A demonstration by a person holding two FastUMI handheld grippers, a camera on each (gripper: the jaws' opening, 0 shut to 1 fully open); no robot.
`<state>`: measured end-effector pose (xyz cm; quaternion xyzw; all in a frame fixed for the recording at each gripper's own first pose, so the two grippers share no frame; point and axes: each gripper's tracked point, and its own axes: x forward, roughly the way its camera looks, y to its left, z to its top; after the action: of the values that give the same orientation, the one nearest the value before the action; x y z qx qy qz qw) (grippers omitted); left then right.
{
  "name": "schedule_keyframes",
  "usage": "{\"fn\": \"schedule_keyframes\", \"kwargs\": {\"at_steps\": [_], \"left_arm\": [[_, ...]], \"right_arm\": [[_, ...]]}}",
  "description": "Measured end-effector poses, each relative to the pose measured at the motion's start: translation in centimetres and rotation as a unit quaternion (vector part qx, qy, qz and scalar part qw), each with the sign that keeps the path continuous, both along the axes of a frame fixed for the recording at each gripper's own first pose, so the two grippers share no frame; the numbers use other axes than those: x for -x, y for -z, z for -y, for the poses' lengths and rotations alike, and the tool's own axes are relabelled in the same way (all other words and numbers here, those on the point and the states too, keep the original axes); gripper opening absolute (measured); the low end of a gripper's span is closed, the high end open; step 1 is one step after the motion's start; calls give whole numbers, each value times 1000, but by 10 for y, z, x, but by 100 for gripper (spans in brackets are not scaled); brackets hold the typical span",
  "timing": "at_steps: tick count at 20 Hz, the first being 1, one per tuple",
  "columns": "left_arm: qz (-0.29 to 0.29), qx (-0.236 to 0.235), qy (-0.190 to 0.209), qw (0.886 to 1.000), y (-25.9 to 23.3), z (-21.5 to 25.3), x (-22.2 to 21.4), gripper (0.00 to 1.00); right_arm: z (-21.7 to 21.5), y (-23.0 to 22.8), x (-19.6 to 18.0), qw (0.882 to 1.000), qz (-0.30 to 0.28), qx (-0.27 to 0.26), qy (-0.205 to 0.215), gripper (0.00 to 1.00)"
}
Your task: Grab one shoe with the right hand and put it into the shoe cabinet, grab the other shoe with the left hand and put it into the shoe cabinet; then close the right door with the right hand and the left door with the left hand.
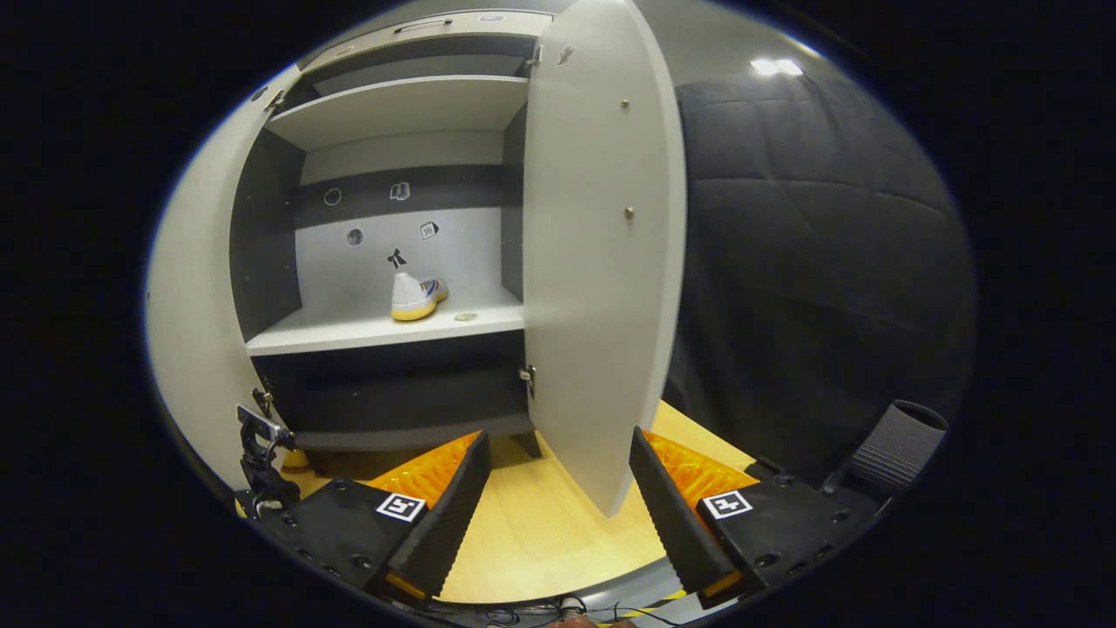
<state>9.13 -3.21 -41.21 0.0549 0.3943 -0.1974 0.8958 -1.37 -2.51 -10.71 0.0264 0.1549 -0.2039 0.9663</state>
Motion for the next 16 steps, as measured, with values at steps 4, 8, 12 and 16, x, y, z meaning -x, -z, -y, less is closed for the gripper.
{"fn": "schedule_keyframes", "kwargs": {"at_steps": [4,8,12,16], "left_arm": [[-21,-7,15,1000,20,-1,4,93],[-44,-15,24,999,38,0,13,69],[-51,-6,24,998,39,3,11,69],[-103,14,32,994,47,7,19,55]], "right_arm": [[20,9,44,998,-15,-10,52,99],[38,17,70,995,-30,-14,91,99],[57,20,86,993,-36,-16,114,100],[68,28,87,992,-47,-20,118,100]]}}
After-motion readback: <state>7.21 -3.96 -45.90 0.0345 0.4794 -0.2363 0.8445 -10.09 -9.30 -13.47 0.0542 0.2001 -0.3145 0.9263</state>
